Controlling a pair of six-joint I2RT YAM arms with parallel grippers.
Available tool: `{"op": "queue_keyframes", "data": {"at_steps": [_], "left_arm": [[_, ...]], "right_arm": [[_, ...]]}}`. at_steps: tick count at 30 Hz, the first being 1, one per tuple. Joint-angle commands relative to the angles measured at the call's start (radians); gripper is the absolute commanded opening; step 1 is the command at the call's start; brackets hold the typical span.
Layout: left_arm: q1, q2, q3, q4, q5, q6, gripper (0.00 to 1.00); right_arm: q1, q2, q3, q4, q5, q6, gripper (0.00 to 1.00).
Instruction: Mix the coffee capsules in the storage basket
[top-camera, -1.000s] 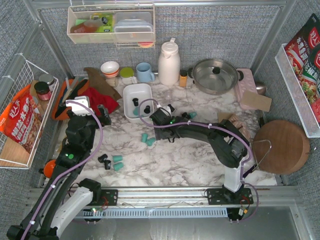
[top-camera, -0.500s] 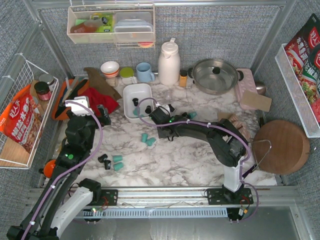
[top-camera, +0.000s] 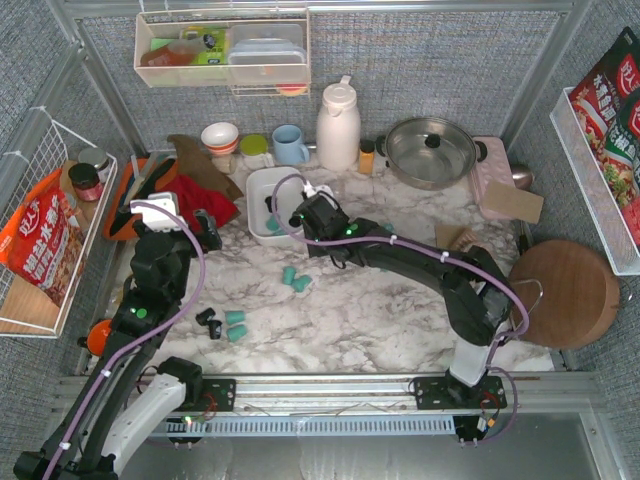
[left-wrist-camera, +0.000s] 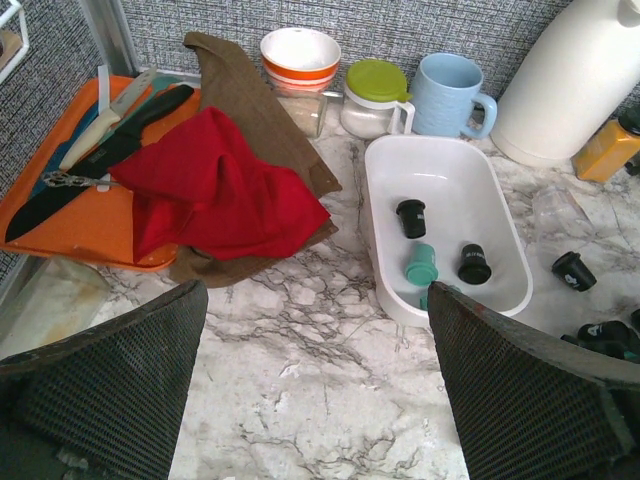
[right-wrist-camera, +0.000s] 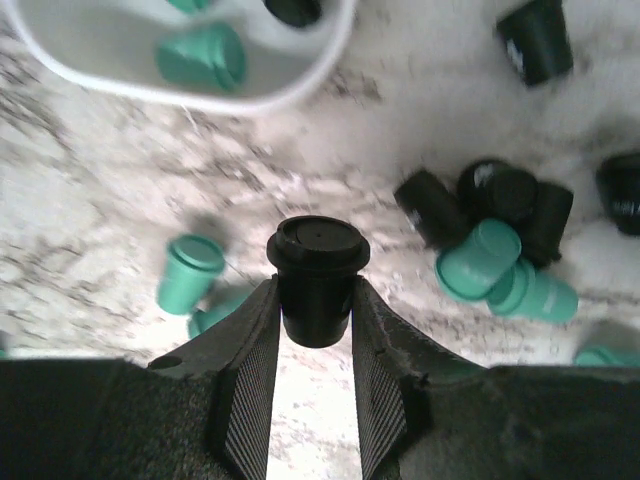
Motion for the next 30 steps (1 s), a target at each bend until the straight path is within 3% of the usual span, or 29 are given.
{"op": "queue_keyframes", "data": {"at_steps": [1, 7, 11, 15, 19, 22, 30], "left_arm": [[0.003, -0.001, -0.002, 0.038, 0.008, 0.003, 0.99], [0.003, -0.004, -0.004, 0.038, 0.003, 0.003, 0.99], [0.003, -0.006, -0.004, 0.037, 0.005, 0.003, 0.99], [0.003, -0.009, -0.004, 0.038, 0.009, 0.002, 0.99], [0.003, -0.012, -0.004, 0.039, 0.013, -0.001, 0.99], [0.003, -0.011, -0.004, 0.038, 0.015, -0.002, 0.99], [0.003, -0.007, -0.008, 0.041, -0.004, 0.004, 0.99]], "right_arm": [[0.004, -0.005, 0.049, 0.136, -0.036, -0.098, 0.31], [0.004, 0.108, 0.133, 0.361, -0.066, -0.178, 0.31], [0.001, 0.199, 0.238, 0.35, -0.044, -0.192, 0.34], [-0.003, 0.253, 0.3, 0.29, 0.004, -0.177, 0.42], [-0.015, 0.287, 0.344, 0.214, 0.008, -0.145, 0.59], [-0.023, 0.288, 0.348, 0.201, 0.001, -0.136, 0.67], [-0.024, 0.129, 0.217, 0.238, -0.016, -0.145, 0.68]]}}
